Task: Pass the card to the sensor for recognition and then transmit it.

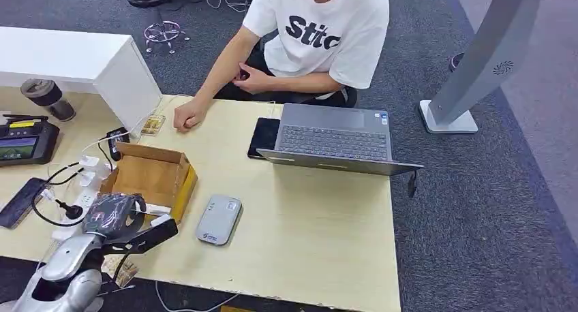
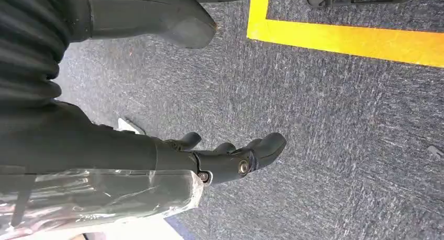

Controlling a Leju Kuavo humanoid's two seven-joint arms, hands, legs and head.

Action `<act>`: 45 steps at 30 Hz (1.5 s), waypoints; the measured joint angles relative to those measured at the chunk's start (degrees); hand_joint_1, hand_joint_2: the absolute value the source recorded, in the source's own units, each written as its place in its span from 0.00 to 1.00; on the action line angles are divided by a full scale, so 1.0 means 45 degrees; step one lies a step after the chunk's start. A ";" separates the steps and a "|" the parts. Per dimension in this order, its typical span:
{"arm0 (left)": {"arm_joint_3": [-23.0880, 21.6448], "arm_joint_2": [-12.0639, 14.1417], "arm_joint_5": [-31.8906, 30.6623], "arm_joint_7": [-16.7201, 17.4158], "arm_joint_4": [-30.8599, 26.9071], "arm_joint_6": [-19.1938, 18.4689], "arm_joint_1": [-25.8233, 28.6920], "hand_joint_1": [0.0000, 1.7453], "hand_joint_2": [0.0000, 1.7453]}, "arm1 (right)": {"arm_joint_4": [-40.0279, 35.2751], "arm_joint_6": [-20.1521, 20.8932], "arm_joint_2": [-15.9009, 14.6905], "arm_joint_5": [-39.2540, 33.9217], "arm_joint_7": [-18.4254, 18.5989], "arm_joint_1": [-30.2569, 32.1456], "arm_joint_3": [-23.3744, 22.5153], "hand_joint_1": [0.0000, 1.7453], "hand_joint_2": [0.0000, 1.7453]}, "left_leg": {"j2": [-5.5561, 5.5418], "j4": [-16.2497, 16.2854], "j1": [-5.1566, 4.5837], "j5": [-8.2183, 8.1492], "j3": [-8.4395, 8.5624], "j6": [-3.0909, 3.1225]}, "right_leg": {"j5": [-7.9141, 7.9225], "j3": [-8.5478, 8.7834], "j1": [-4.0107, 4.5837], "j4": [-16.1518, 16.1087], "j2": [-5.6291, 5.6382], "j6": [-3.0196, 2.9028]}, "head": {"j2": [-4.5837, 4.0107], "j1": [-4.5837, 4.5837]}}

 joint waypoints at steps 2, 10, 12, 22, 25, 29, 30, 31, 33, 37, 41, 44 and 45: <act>-0.0010 0.0000 -0.0135 0.0000 0.0039 0.0135 -0.0047 1.00 1.00 | 0.0000 0.0000 0.0000 0.0000 0.0000 -0.0001 0.0005 0.00 1.00 | 0.0000 0.0000 0.0000 0.0000 0.0000 0.0000 | 0.0000 0.0000 0.0000 0.0000 0.0000 0.0000 | 0.0000 0.0000; -0.0020 -0.0010 -0.0768 -0.0005 0.0190 0.0744 -0.0384 1.00 1.00 | 0.0000 0.0000 0.0000 0.0000 0.0005 -0.0005 0.0044 0.00 1.00 | 0.0000 0.0000 0.0000 0.0001 0.0000 -0.0001 | 0.0001 0.0000 0.0000 0.0000 0.0000 0.0000 | 0.0000 0.0000; -0.0020 -0.0015 -0.0922 -0.0019 0.0219 0.0913 -0.0500 1.00 1.00 | 0.0000 0.0000 0.0000 0.0000 0.0015 -0.0007 0.0068 0.00 1.00 | 0.0000 0.0001 0.0000 0.0002 0.0000 -0.0002 | 0.0001 0.0000 0.0000 0.0000 0.0000 0.0000 | 0.0000 0.0000; -0.0020 0.0194 -0.1443 -0.0083 0.0229 0.1667 -0.1506 1.00 1.00 | 0.0000 0.0000 0.0000 0.0015 0.0088 -0.0026 0.0238 0.00 1.00 | -0.0002 0.0003 0.0002 0.0006 0.0001 -0.0001 | 0.0005 0.0000 0.0001 0.0004 -0.0002 -0.0004 | 0.0000 0.0000; -0.0015 0.0345 -0.1486 -0.0141 0.0229 0.1734 -0.1964 1.00 1.00 | 0.0000 0.0000 0.0000 0.0015 0.0087 -0.0029 0.0267 0.00 1.00 | -0.0001 0.0003 0.0002 0.0006 0.0000 -0.0001 | 0.0006 0.0001 0.0001 0.0006 -0.0002 -0.0006 | 0.0000 0.0000; -0.0019 0.0423 -0.1520 -0.0141 0.0229 0.1739 -0.2255 1.00 1.00 | 0.0000 0.0000 0.0000 0.0015 0.0087 -0.0030 0.0277 0.00 1.00 | 0.0000 0.0003 0.0002 0.0006 0.0000 -0.0001 | 0.0007 0.0001 0.0000 0.0006 0.0000 -0.0007 | 0.0000 0.0000; -0.0015 0.0427 -0.1569 -0.0141 0.0229 0.1783 -0.2271 1.00 1.00 | 0.0000 0.0000 0.0000 0.0015 0.0087 -0.0030 0.0287 0.00 1.00 | 0.0000 0.0003 0.0002 0.0006 0.0000 -0.0001 | 0.0007 0.0000 0.0000 0.0005 0.0000 -0.0007 | 0.0000 0.0000; -0.0020 0.0432 -0.1603 -0.0141 0.0229 0.1846 -0.2298 1.00 1.00 | 0.0000 0.0000 0.0000 0.0015 0.0087 -0.0031 0.0296 0.00 1.00 | 0.0000 0.0004 0.0002 0.0006 0.0000 -0.0001 | 0.0007 -0.0001 0.0000 0.0005 0.0000 -0.0007 | 0.0000 -0.0005; -0.0015 0.0520 -0.1632 -0.0141 0.0229 0.2001 -0.2492 1.00 1.00 | 0.0000 0.0000 0.0000 0.0015 0.0087 -0.0030 0.0301 0.00 1.00 | -0.0001 0.0006 0.0003 0.0006 -0.0001 -0.0001 | 0.0007 -0.0004 0.0000 0.0005 -0.0002 -0.0007 | 0.0000 0.0000; -0.0005 0.0812 -0.1511 -0.0228 0.0229 0.2026 -0.3350 1.00 1.00 | 0.0000 0.0000 0.0000 0.0000 0.0087 -0.0030 0.0306 0.00 1.00 | -0.0004 0.0006 0.0004 0.0014 -0.0002 -0.0009 | 0.0014 -0.0003 0.0001 0.0006 -0.0005 -0.0018 | 0.0000 0.0000; 0.0009 0.1059 -0.1404 -0.0350 0.0229 0.1923 -0.4381 1.00 1.00 | 0.0000 0.0000 0.0000 0.0000 0.0087 -0.0029 0.0311 0.00 1.00 | -0.0002 0.0006 0.0008 0.0020 -0.0001 -0.0017 | 0.0024 -0.0003 0.0002 0.0008 -0.0003 -0.0024 | 0.0000 0.0000; 0.0009 0.1185 -0.1486 -0.0375 0.0291 0.1812 -0.5126 1.00 1.00 | 0.0000 0.0000 0.0000 0.0005 0.0087 -0.0031 0.0321 0.00 1.00 | -0.0003 0.0006 0.0008 0.0023 -0.0002 -0.0020 | 0.0026 -0.0004 0.0002 0.0008 -0.0003 -0.0024 | 0.0000 0.0000; 0.0009 0.1243 -0.1578 -0.0292 0.0374 0.1798 -0.5371 1.00 1.00 | 0.0000 0.0000 0.0000 0.0009 0.0087 -0.0033 0.0325 0.00 1.00 | -0.0001 0.0006 0.0008 0.0023 -0.0001 -0.0020 | 0.0027 -0.0005 0.0002 0.0008 -0.0001 -0.0024 | 0.0000 0.0005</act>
